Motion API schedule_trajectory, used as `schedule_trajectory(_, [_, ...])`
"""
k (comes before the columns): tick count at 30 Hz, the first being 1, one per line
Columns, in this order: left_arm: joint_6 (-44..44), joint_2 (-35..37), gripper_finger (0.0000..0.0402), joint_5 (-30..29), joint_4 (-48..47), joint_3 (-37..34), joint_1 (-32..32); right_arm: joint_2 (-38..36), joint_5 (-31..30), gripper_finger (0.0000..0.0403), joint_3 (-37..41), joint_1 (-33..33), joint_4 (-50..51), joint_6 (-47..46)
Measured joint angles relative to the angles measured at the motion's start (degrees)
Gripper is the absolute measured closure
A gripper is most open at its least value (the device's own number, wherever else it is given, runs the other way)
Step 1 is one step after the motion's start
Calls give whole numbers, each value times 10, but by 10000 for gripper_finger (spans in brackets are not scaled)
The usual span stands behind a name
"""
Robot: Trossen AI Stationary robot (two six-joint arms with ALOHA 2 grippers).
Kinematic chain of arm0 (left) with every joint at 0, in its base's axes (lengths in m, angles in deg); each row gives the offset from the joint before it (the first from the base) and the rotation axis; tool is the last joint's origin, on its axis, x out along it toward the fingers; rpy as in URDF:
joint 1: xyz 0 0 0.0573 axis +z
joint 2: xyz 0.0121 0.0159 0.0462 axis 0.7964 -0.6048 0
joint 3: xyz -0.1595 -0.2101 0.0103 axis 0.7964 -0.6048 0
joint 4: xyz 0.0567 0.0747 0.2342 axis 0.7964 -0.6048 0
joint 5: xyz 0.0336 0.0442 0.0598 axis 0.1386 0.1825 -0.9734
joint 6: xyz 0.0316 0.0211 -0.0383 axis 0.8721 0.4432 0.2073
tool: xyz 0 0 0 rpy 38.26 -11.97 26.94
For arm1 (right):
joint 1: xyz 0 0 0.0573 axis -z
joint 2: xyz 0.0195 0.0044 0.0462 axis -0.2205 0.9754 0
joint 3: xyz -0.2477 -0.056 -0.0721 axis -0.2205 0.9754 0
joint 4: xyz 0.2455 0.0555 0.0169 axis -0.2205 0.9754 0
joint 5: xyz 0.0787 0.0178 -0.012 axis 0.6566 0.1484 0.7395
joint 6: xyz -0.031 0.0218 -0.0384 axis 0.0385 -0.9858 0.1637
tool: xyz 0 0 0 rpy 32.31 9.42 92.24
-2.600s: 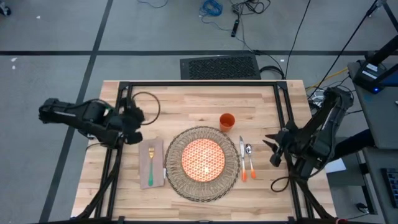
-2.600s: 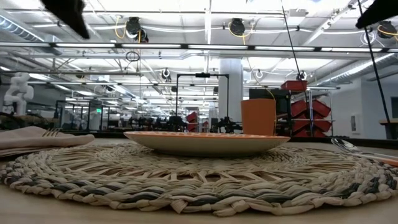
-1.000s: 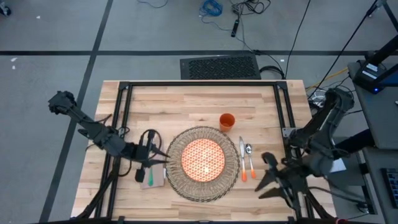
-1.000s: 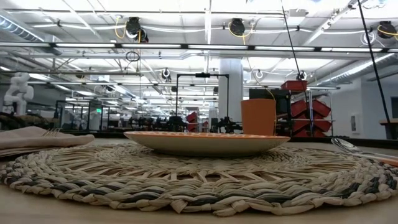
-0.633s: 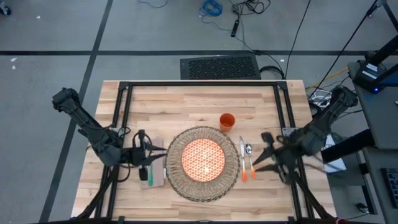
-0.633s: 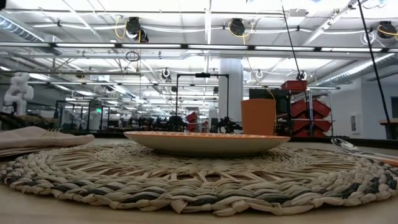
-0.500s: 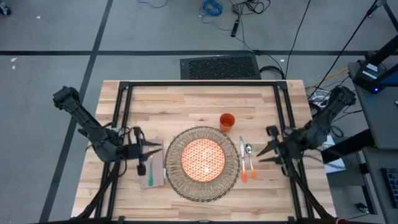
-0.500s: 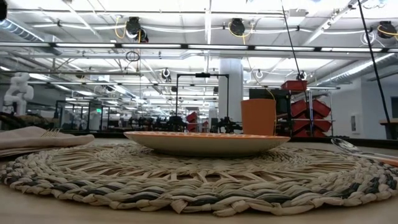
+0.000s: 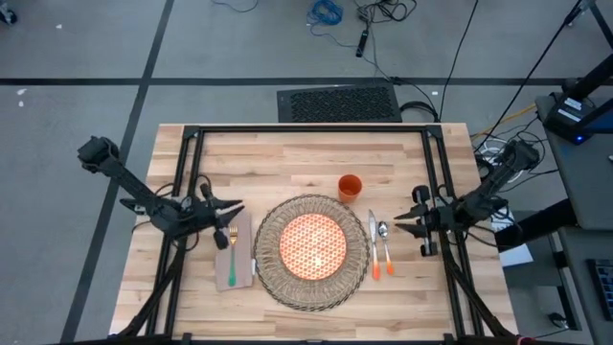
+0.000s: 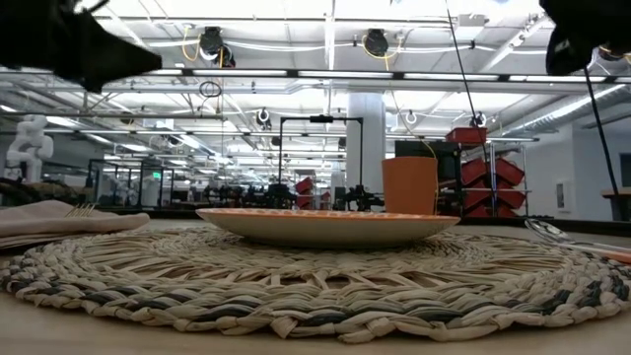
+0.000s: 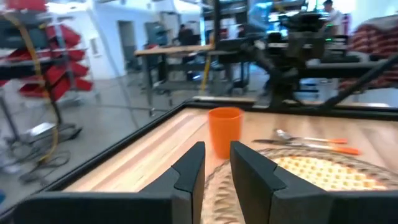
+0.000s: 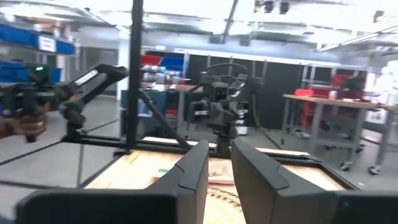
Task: Set table place
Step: Return to Home Position
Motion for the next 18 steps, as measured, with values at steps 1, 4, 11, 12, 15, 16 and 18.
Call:
schedule_trajectory(1, [-10, 0, 339, 2, 0, -7, 10, 0, 0, 346, 12, 8, -14, 1])
schedule_trajectory(4, [-31, -2, 339, 50, 1, -22, 47, 0, -2, 346, 12, 37, 15, -10])
schedule_trajectory(11, [-21, -9, 339, 160, 4, -33, 174, 1, 62, 346, 12, 150, 7, 0])
schedule_trajectory(12, [-16, -9, 339, 188, 5, -33, 197, 1, 82, 346, 12, 173, 9, -1])
schedule_trajectory(15, [-13, -9, 339, 273, 13, -33, 268, 1, 153, 346, 12, 247, 9, -13])
schedule_trajectory(16, [-13, -9, 339, 299, 18, -33, 290, 1, 179, 346, 12, 273, 8, -18])
schedule_trajectory(18, [-13, -9, 339, 350, 24, -33, 335, 1, 232, 346, 12, 324, 9, -31])
